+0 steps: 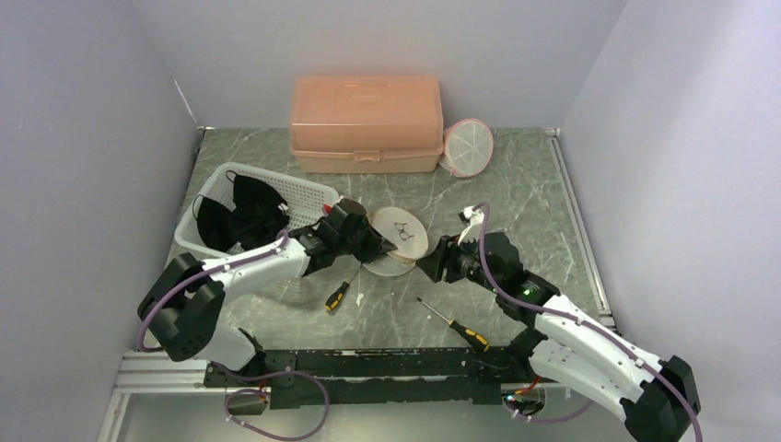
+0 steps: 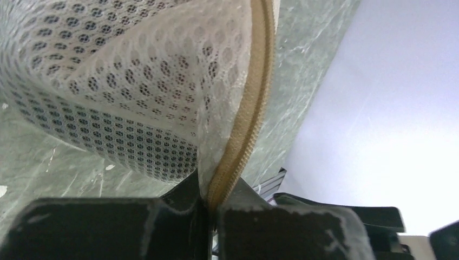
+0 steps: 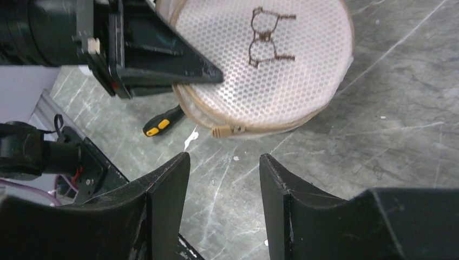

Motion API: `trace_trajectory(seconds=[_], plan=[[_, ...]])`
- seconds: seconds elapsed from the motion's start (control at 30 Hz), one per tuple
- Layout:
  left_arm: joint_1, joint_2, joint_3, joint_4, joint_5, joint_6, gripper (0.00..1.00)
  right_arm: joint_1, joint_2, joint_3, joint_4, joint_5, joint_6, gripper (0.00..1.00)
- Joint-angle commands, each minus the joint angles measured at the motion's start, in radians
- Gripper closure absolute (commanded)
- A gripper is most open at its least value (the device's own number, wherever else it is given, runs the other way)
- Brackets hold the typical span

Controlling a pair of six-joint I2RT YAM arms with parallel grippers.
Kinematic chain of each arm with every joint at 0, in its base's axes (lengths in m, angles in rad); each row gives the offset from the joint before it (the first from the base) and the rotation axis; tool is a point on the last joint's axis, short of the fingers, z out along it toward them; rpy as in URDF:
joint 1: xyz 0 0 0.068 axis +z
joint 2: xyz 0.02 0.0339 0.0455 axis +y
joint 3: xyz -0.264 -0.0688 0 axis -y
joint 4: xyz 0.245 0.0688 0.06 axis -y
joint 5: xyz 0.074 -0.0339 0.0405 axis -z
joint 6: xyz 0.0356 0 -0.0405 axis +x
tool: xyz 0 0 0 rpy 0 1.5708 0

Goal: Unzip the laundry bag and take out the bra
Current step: Unzip the laundry bag at the center of the board.

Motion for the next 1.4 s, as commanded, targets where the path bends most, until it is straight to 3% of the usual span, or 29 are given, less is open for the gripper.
trace_trajectory(seconds=[0.0, 0.1, 0.2, 0.3, 0.4, 0.5, 0.6, 0.97, 1.13, 1.37], plan=[[0.053, -0.01, -0.015, 0.091, 0.101, 0.041, 0.97, 0.011, 0.034, 0.021, 0.023, -0.061, -0.009, 0.46], [0.066, -0.043, -0.059, 0.243, 0.123, 0.092, 0.97, 0.027, 0.054, 0.04, 0.021, -0.072, 0.003, 0.46], [0.065, -0.092, -0.024, 0.228, 0.092, 0.217, 0.97, 0.038, 0.033, 0.034, 0.046, -0.043, 0.027, 0.44], [0.021, -0.139, 0.112, 0.037, -0.042, 0.428, 0.97, 0.039, -0.015, 0.027, 0.066, 0.007, 0.07, 0.4], [-0.085, -0.126, 0.294, -0.201, -0.302, 0.625, 0.97, 0.04, -0.082, -0.006, 0.104, 0.07, 0.128, 0.35], [-0.141, -0.063, 0.461, -0.388, -0.474, 0.69, 0.97, 0.038, -0.113, -0.042, 0.133, 0.135, 0.196, 0.33], [-0.199, -0.024, 0.524, -0.454, -0.569, 0.723, 0.97, 0.039, -0.114, -0.069, 0.165, 0.168, 0.25, 0.33], [-0.211, -0.077, 0.442, -0.35, -0.519, 0.717, 0.97, 0.034, -0.091, -0.042, 0.194, 0.182, 0.226, 0.34], [-0.208, -0.109, 0.438, -0.356, -0.49, 0.709, 0.97, 0.033, -0.065, -0.012, 0.21, 0.056, 0.137, 0.33], [-0.159, -0.146, 0.41, -0.334, -0.326, 0.632, 0.97, 0.032, 0.008, 0.026, 0.285, -0.066, 0.144, 0.37]])
